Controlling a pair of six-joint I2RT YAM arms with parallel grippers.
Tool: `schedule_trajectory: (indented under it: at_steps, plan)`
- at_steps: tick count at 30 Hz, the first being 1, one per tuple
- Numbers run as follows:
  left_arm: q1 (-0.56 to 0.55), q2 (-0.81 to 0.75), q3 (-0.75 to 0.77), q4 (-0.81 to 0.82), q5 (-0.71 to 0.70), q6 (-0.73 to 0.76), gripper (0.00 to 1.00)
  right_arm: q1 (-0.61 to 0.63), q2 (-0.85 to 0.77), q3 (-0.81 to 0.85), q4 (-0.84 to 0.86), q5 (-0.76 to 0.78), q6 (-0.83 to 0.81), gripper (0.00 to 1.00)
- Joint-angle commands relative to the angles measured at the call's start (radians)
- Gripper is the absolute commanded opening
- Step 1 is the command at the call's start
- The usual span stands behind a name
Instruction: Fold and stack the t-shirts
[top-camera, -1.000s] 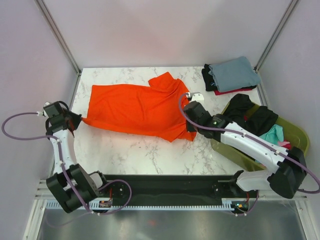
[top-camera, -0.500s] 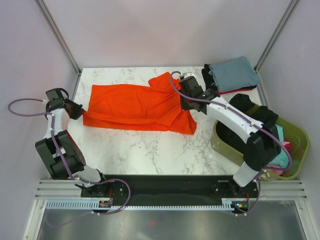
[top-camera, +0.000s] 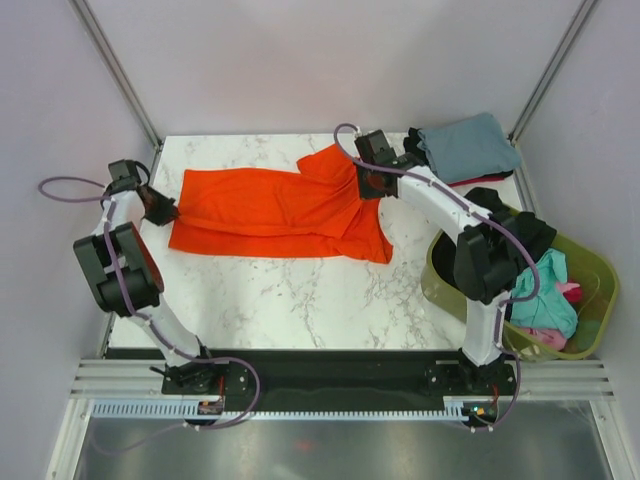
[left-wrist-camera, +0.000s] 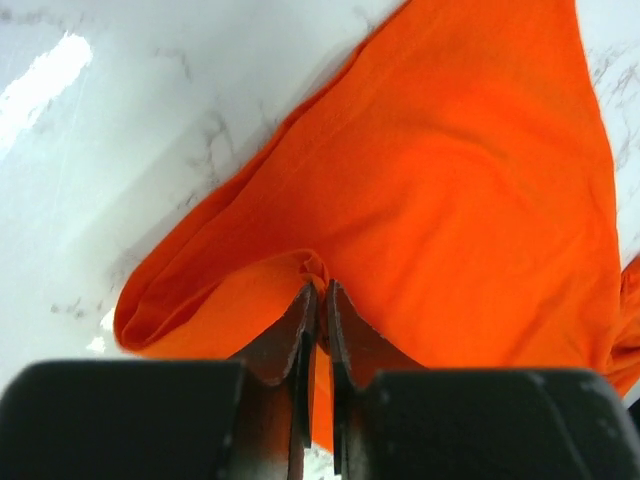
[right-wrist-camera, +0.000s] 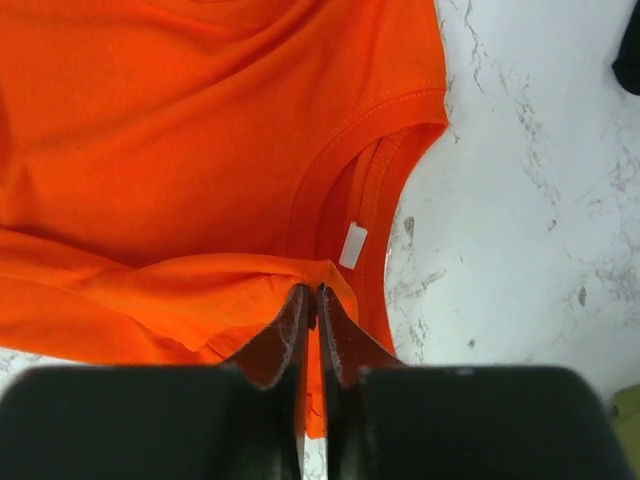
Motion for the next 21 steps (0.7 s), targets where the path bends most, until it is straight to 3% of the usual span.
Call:
schedule_trajectory:
  at_steps: [1,2,3,4,5,6,7,10,12,16,21]
  plan:
    - [-0.003,0.082,0.145,-0.052,0.032,0.071,0.15,-0.045,0.113,0.131,-0.027,-0.018,-0.023,0.16]
    - [-0.009,0.137,0.185,-0.103,0.044,0.085,0.21,-0.056,0.145,0.21,-0.041,-0.013,-0.023,0.35]
    - [-0.012,0.165,0.281,-0.14,0.046,0.097,0.31,-0.079,0.208,0.256,-0.065,-0.012,-0.024,0.42]
    - [-0.016,0.191,0.334,-0.178,0.038,0.126,0.35,-0.091,0.239,0.354,-0.072,-0.013,-0.027,0.56]
    - [-0.018,0.229,0.381,-0.256,0.024,0.139,0.4,-0.1,0.268,0.408,-0.082,-0.019,-0.032,0.64]
    - [-0.018,0.234,0.445,-0.279,0.015,0.148,0.51,-0.122,0.321,0.459,-0.099,-0.03,-0.043,0.7]
    - [-0.018,0.231,0.466,-0.302,0.001,0.16,0.54,-0.129,0.345,0.553,-0.118,-0.03,-0.043,0.75]
    - [-0.019,0.155,0.446,-0.313,-0.02,0.16,0.67,-0.146,0.35,0.607,-0.187,-0.013,-0.026,0.77]
    - [-0.018,0.077,0.385,-0.312,-0.032,0.169,0.68,-0.143,0.235,0.514,-0.152,-0.051,-0.003,0.77]
    - [-0.03,-0.064,0.167,-0.228,0.006,0.15,0.65,-0.107,-0.05,-0.053,0.09,-0.191,0.089,0.78]
    - [-0.038,-0.149,-0.102,-0.106,0.041,0.117,0.64,-0.019,-0.247,-0.396,0.205,-0.193,0.178,0.79]
